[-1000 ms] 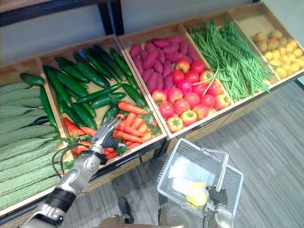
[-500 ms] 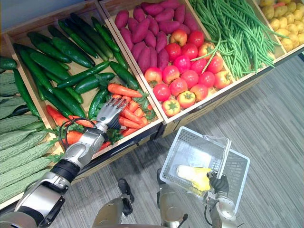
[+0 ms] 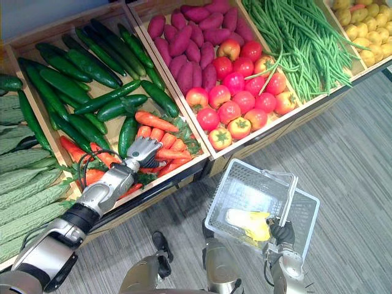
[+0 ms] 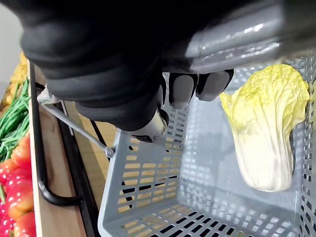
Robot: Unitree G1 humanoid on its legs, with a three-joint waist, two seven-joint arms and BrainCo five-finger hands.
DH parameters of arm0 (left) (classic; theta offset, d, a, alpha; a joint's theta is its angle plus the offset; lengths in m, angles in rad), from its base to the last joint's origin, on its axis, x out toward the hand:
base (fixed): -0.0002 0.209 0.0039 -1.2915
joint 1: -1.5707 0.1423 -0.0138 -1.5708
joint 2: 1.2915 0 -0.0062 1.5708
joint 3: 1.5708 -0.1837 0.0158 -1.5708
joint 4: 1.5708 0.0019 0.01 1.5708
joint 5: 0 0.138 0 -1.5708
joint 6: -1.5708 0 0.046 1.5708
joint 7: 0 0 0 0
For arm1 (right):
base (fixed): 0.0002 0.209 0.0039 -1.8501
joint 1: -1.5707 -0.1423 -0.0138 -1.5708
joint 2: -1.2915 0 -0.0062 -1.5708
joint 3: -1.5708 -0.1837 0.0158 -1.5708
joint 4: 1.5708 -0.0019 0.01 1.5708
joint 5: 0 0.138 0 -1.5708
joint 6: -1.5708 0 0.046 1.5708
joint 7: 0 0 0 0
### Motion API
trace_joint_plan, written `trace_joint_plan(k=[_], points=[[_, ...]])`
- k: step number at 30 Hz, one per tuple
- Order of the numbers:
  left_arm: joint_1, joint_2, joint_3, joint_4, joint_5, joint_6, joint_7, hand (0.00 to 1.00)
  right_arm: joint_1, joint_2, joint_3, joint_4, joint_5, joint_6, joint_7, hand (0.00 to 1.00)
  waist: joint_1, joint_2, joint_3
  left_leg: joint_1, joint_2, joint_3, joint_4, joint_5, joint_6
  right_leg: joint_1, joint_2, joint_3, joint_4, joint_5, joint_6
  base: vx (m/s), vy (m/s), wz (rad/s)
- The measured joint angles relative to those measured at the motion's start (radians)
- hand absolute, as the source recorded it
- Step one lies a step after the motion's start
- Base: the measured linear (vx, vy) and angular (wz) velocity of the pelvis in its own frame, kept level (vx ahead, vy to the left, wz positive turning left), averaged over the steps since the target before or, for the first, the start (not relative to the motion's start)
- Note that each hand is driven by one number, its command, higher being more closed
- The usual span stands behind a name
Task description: Pick vegetable in the basket
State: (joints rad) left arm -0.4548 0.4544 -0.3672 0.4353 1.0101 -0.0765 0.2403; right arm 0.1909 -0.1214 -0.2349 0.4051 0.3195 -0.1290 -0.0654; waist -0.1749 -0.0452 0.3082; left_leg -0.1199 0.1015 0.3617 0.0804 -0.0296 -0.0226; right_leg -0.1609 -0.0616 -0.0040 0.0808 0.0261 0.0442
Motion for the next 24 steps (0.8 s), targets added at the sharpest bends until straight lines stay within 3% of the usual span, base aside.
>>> trace_joint_plan(k=[3,10,12,20,23,24], points=[[0.085,-0.039,0.147,-0.192,-0.053,0.037,0.029,1.0,0.028,0.036,-0.002,0.0,-0.019,0.0,-0.002,1.0,0.018,0.012,-0.008,0.034,-0.01,-0.012,-0.025,0.005,-0.005,0.037,-0.005,-0.012,-0.015,-0.001,0.001,0.01,0.021,0.12],[0.265,-0.198,0.272,-0.458,-0.146,0.052,0.116,1.0,0.065,0.049,-0.01,0.0,-0.047,0.008,-0.019,1.0,0.037,0.06,-0.04,0.093,-0.03,-0.037,-0.073,0.021,-0.002,0.089,-0.011,-0.027,-0.017,-0.015,0.013,0.02,0.011,0.12],[0.318,-0.248,0.278,-0.501,-0.192,0.046,0.145,1.0,0.073,0.057,-0.023,0.002,-0.055,0.009,-0.02,1.0,0.053,0.067,-0.059,0.104,-0.034,-0.041,-0.093,0.026,-0.002,0.096,-0.012,-0.028,-0.018,-0.021,0.015,-0.01,-0.004,0.06],[0.464,-0.357,0.34,-0.638,-0.42,-0.011,0.213,1.0,0.083,0.074,-0.04,0.002,-0.055,0.02,-0.028,1.0,0.055,0.067,-0.091,0.126,-0.036,-0.064,-0.113,0.049,-0.001,0.121,-0.012,-0.051,-0.019,-0.029,0.017,0.0,-0.006,0.1],[0.497,-0.385,0.336,-0.686,-0.488,-0.032,0.223,1.0,0.076,0.078,-0.038,0.001,-0.055,0.021,-0.042,1.0,0.062,0.064,-0.092,0.086,-0.036,-0.098,-0.008,0.012,0.004,0.121,-0.012,-0.032,-0.01,-0.028,0.016,-0.01,0.002,-0.06],[0.508,-0.403,0.329,-0.71,-0.506,-0.041,0.225,1.0,0.072,0.08,-0.038,-0.003,-0.055,0.023,-0.05,1.0,0.079,0.064,-0.093,0.054,-0.033,-0.161,0.061,-0.025,-0.001,0.109,-0.005,-0.005,-0.007,-0.026,0.016,-0.04,-0.003,-0.38]])
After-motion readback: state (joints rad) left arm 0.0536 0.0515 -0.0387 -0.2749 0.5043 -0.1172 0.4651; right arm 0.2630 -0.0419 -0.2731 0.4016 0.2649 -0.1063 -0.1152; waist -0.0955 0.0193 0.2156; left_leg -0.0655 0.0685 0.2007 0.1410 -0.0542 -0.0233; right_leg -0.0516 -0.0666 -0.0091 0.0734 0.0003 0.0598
